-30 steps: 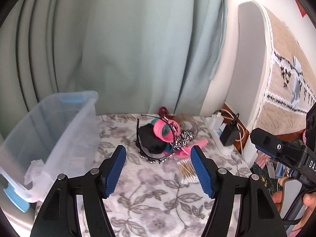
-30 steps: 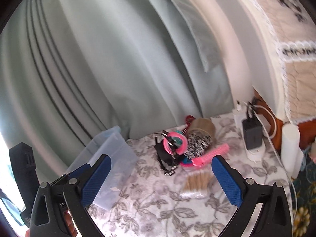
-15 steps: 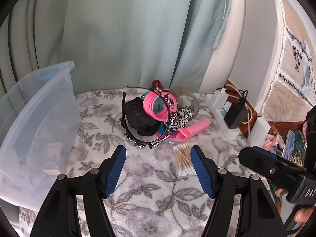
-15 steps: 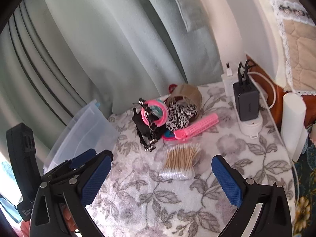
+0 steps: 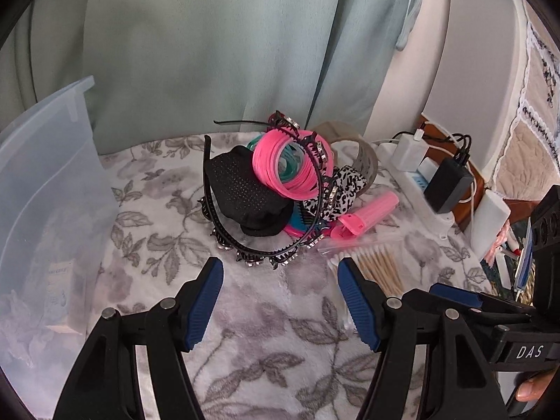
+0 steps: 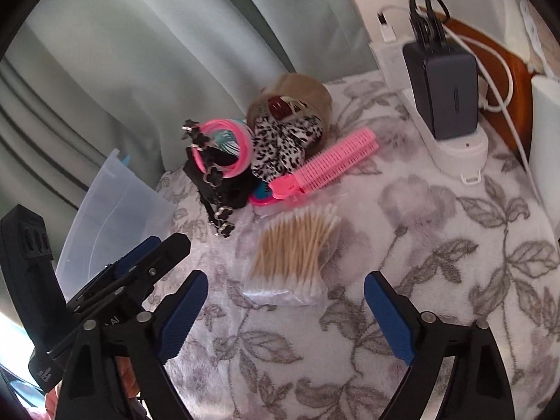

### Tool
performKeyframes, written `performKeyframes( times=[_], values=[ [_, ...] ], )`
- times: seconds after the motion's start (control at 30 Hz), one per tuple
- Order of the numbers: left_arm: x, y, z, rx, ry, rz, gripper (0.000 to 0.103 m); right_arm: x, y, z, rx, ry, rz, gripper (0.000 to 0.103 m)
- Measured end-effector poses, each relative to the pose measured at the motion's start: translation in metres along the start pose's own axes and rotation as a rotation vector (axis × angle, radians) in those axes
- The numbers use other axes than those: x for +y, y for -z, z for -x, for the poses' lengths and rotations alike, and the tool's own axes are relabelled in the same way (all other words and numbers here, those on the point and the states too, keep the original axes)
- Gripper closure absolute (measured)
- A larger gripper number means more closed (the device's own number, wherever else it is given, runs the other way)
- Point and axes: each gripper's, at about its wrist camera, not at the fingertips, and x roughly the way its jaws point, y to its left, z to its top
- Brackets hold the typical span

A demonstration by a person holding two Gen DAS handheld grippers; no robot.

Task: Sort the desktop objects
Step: 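Grasp the black studded headband with the left tool while the right tool grasps the cotton-swab bag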

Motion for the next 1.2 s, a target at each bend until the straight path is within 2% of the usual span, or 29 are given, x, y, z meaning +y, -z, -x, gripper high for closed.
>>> performKeyframes(
  times=[0.27,0.47,0.53,0.7,0.83,0.9,1.03,1.1,1.2],
  values=[
    [-0.005,-0.007,-0.030,0.020,0.010,-0.049,0.034,-0.009,-0.001,-0.014,0.027,-0.007,-0.036,0.028],
    [-0.011,-0.011,-0.045,0.023,0.013,-0.093,0.037,-0.012,-0.003,-0.017,0.030,-0.012,-0.054,0.034],
    [-0.013,-0.013,-0.049,0.025,0.019,-0.100,0.044,-0.012,-0.003,-0.018,0.031,-0.013,-0.054,0.035],
    [-0.014,-0.015,-0.059,0.040,0.033,-0.103,0.053,-0.008,-0.004,-0.021,0.039,-0.025,-0.036,0.035],
    [-0.015,-0.016,-0.064,0.050,0.047,-0.106,0.067,-0.006,-0.004,-0.024,0.041,-0.023,-0.028,0.040],
    [-0.016,-0.016,-0.066,0.054,0.054,-0.110,0.071,-0.006,-0.005,-0.024,0.042,-0.022,-0.027,0.044],
    [-0.018,-0.016,-0.064,0.051,0.051,-0.125,0.073,-0.005,-0.004,-0.025,0.047,-0.021,-0.021,0.048],
    [-0.018,-0.016,-0.062,0.051,0.053,-0.123,0.073,-0.005,-0.004,-0.027,0.053,-0.028,-0.025,0.055],
    [-0.018,-0.016,-0.058,0.044,0.048,-0.127,0.076,-0.006,-0.003,-0.027,0.058,-0.038,-0.037,0.059]
  ],
)
